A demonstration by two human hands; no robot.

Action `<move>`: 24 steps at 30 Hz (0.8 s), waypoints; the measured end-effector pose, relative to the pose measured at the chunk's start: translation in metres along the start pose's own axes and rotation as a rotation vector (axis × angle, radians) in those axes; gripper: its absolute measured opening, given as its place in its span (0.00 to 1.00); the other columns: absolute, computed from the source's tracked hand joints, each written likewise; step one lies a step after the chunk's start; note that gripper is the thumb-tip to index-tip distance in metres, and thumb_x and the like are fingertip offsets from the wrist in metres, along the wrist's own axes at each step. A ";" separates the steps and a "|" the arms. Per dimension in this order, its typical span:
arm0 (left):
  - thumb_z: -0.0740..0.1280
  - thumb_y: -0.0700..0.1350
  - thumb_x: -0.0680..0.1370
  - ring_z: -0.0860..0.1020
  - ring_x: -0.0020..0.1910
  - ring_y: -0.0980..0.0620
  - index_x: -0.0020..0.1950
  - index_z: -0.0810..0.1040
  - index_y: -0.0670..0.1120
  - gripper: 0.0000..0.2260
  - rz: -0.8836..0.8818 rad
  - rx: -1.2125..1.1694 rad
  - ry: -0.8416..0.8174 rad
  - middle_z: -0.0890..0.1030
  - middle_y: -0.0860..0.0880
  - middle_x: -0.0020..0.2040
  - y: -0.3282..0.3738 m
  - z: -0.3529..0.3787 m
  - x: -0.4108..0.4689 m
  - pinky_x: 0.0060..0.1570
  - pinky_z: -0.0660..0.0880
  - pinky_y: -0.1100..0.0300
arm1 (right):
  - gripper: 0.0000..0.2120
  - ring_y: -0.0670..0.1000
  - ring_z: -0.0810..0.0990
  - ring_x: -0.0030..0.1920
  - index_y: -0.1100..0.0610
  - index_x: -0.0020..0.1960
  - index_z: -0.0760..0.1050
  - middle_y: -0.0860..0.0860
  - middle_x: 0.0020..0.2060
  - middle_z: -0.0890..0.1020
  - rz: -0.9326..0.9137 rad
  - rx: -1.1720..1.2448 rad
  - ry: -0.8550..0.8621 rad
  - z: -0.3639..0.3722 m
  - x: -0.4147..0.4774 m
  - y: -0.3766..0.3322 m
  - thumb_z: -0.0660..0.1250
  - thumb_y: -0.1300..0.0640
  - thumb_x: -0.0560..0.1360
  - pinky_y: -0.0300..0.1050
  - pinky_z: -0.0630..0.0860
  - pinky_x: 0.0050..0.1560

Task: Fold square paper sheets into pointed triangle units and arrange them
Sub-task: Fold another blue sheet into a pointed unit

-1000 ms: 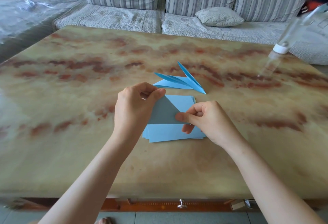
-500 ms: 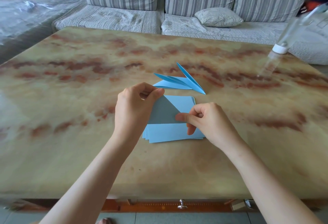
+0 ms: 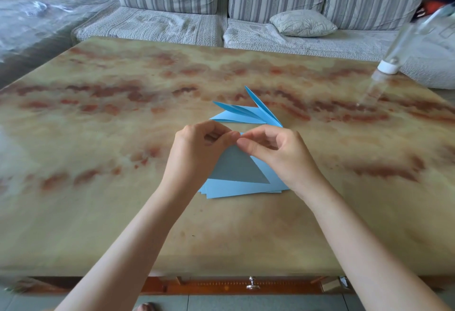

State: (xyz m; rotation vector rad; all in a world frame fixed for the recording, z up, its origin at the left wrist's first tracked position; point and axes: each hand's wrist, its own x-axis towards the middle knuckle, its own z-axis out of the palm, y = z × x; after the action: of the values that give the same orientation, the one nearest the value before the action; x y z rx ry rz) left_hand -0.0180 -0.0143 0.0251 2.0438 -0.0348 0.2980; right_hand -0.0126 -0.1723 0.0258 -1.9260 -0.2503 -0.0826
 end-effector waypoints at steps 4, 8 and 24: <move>0.72 0.47 0.74 0.74 0.32 0.69 0.38 0.82 0.51 0.05 0.017 -0.046 -0.005 0.79 0.59 0.33 0.003 -0.001 -0.001 0.34 0.66 0.76 | 0.02 0.42 0.81 0.40 0.56 0.41 0.82 0.47 0.37 0.84 0.020 0.093 -0.012 0.004 0.001 0.001 0.73 0.57 0.72 0.39 0.75 0.48; 0.72 0.48 0.73 0.74 0.31 0.69 0.37 0.81 0.53 0.06 -0.002 -0.025 0.036 0.78 0.59 0.32 0.000 -0.002 -0.001 0.33 0.66 0.76 | 0.04 0.42 0.79 0.38 0.57 0.42 0.82 0.47 0.36 0.84 0.065 0.065 -0.047 0.004 0.000 0.004 0.73 0.57 0.73 0.38 0.75 0.44; 0.71 0.51 0.74 0.74 0.34 0.62 0.39 0.81 0.54 0.05 -0.089 -0.130 0.167 0.80 0.56 0.36 -0.019 -0.023 0.020 0.32 0.69 0.64 | 0.06 0.39 0.76 0.32 0.57 0.38 0.82 0.47 0.34 0.85 0.160 -0.149 -0.165 -0.032 -0.015 0.016 0.72 0.57 0.72 0.37 0.73 0.36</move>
State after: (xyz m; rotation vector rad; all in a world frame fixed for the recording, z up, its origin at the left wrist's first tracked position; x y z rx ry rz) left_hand -0.0005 0.0167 0.0230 1.8796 0.1362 0.3998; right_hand -0.0217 -0.2098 0.0200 -2.0967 -0.2040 0.1688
